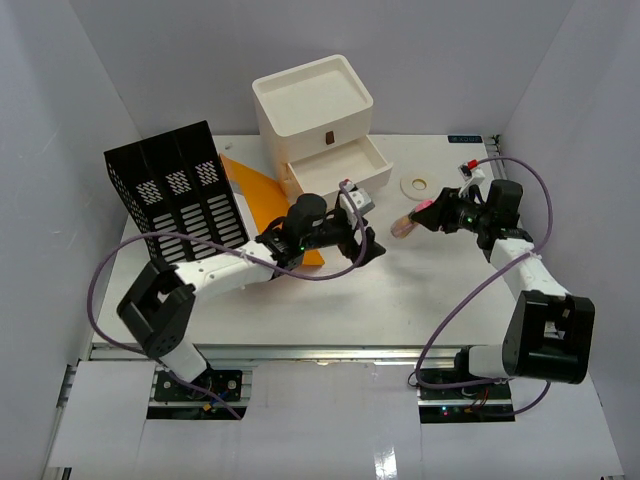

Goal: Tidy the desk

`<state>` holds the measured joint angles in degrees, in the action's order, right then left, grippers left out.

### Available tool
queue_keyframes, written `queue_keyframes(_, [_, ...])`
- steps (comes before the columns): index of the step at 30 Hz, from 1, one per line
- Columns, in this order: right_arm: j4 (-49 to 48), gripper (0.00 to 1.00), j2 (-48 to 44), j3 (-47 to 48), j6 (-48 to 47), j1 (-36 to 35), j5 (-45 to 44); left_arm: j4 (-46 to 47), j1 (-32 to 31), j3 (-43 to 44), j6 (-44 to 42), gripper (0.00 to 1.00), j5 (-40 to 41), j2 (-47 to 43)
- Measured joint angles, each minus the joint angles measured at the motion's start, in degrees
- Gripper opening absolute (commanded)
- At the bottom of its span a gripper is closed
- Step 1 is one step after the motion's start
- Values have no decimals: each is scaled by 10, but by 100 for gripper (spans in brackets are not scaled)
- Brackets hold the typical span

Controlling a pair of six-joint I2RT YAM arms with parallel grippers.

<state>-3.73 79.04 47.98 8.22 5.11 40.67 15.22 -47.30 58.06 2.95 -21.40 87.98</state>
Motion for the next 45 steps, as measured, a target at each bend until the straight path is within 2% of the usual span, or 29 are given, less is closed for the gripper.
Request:
queue_keyframes(9, [-24,8,-71,-55,79,-4,162,-25,-19,176,-97,98,8,172])
queue_keyframes(14, [-43,8,-85,-63,111,-3,196,-43,-43,224,-121,92,17,205])
queue_keyframes(18, [-69,8,-91,-65,136,-4,213,-52,-55,224,-128,75,19,205])
queue_keyframes(21, [-86,11,-92,-66,151,-4,221,-63,-58,224,-131,53,19,205])
queue_keyframes(23, [-94,21,-92,-67,158,-4,225,-73,-58,224,-132,34,22,205])
queue_keyframes(24, [-98,29,-92,-69,158,-4,225,-79,-58,226,-134,25,24,205])
queue_keyframes(25, [-102,42,-92,-71,157,-4,226,-85,-58,229,-134,15,24,205])
queue_keyframes(26, [-105,59,-92,-73,158,-4,226,-89,-58,231,-134,7,24,205])
queue_keyframes(27, [-106,70,-93,-74,156,-4,227,-92,-58,231,-135,3,25,205])
queue_keyframes(28, [-106,76,-94,-75,154,-4,229,-94,-58,232,-135,0,27,205])
queue_keyframes(31, [-110,90,-98,-77,133,-4,237,-107,-59,232,-136,0,34,205])
queue_keyframes(33, [-114,94,-104,-77,110,-1,240,-120,-58,232,-139,0,41,205])
queue_keyframes(38, [-115,98,-121,-78,57,25,250,-152,-51,232,-154,0,70,204])
queue_keyframes(42, [-119,98,-132,-91,19,97,263,-197,-14,231,-168,0,80,190])
queue_keyframes(45, [-118,98,-139,-108,-2,127,276,-241,21,256,-191,0,110,186])
